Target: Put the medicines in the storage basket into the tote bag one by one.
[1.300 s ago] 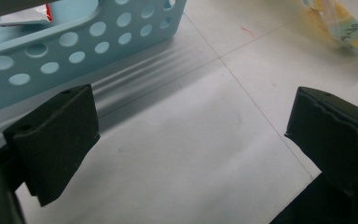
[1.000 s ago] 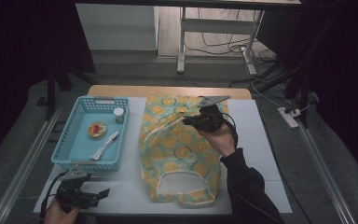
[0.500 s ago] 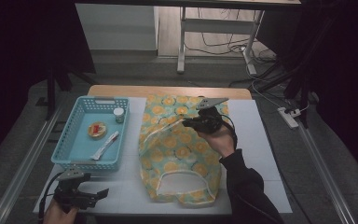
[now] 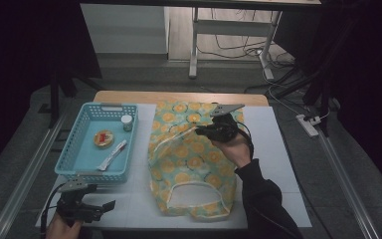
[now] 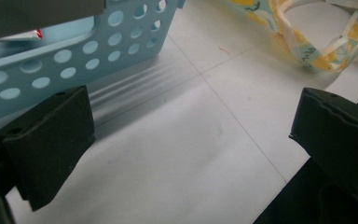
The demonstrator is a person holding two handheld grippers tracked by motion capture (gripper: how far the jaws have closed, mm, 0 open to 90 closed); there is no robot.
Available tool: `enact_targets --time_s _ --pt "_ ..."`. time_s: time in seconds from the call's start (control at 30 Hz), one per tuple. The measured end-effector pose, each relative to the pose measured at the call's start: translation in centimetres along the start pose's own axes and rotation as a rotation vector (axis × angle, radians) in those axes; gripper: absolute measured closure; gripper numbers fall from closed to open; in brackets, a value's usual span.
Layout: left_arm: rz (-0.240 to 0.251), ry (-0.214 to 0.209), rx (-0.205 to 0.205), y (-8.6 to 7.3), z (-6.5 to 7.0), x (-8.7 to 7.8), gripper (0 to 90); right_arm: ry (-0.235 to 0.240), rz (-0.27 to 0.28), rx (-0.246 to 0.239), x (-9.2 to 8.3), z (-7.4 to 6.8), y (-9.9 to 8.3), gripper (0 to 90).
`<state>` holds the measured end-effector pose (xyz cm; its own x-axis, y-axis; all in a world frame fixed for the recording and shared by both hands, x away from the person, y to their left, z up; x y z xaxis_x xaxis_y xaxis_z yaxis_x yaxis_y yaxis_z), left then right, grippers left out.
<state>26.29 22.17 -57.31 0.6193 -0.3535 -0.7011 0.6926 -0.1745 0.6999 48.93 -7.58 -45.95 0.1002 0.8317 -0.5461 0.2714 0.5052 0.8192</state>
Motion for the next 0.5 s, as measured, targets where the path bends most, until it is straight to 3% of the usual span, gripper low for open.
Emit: enact_targets --time_s 0.3,0.5 --pt "0.026 0.028 -0.018 0.48 -0.56 -0.63 0.0 -0.003 -0.002 -0.006 -0.08 0.07 -0.02 90.0" --pt "0.050 0.016 0.016 0.94 -0.36 -0.91 0.0 0.000 -0.002 -0.006 -0.08 0.11 -0.07 90.0"
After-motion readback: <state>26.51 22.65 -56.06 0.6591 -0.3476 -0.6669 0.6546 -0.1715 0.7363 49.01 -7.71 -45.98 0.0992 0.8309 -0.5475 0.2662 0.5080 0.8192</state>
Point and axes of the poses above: each handheld gripper's, and its own axes: x roughly forward along the jaws, y roughly out of its top, z roughly to its right, the point moved 8 cm from there along x, roughly forward along the jaws, and after that the axes turned 13 degrees about y, right-handed, at the moved point
